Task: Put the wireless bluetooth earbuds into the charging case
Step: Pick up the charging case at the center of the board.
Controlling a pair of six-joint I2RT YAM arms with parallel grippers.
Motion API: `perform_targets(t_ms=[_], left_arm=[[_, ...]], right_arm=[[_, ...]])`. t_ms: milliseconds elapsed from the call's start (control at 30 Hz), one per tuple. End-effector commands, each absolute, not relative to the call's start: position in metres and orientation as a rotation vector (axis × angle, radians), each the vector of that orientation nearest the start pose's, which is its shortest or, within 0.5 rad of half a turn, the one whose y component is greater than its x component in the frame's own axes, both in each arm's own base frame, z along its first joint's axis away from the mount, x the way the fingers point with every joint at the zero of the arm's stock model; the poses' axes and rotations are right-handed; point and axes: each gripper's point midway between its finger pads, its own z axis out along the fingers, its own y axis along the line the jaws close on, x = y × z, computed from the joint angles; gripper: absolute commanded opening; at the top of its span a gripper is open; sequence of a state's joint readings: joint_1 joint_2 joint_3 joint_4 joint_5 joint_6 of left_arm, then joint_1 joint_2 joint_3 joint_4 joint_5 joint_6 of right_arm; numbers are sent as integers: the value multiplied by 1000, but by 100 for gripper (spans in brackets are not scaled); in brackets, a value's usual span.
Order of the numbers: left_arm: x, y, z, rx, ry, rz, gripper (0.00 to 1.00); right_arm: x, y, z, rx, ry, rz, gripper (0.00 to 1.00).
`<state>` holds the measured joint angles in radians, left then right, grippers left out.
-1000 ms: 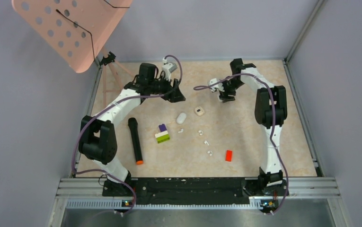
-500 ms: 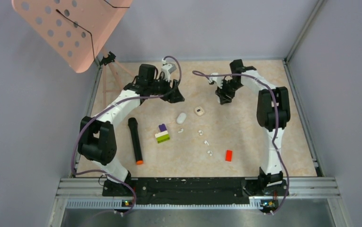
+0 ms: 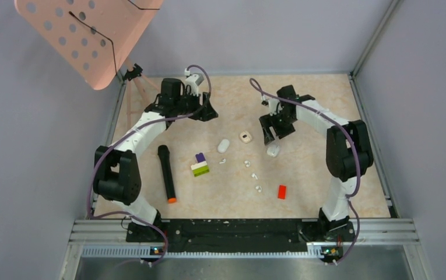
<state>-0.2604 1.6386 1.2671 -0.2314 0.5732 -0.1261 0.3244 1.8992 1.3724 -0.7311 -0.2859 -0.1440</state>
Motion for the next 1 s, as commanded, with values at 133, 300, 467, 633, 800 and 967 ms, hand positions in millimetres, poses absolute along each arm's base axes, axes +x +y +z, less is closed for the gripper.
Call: perform_targets(t_ms=[133,300,467,633,800,967], left_arm=[[394,-208,217,493,1993,-904,68],[383,-203,212,533,1993,-933,68],[380,-198,215,564,1968,-907,68],[377,-195,217,556,1966,-900,67],[377,-186,214,528,1988,-883,67],[380,-178,216,499,1997,-862,67]], right_arm=[[341,170,145,-1438,2046,668,67],[321,143,112,-2104,1480,460,69],[337,137,89,-2296,1415,497,68],[341,144,70,-2421,1300,493,73],[330,158,43,-2537,1187,497,73],[326,165,30,-2582,1177,517,68]])
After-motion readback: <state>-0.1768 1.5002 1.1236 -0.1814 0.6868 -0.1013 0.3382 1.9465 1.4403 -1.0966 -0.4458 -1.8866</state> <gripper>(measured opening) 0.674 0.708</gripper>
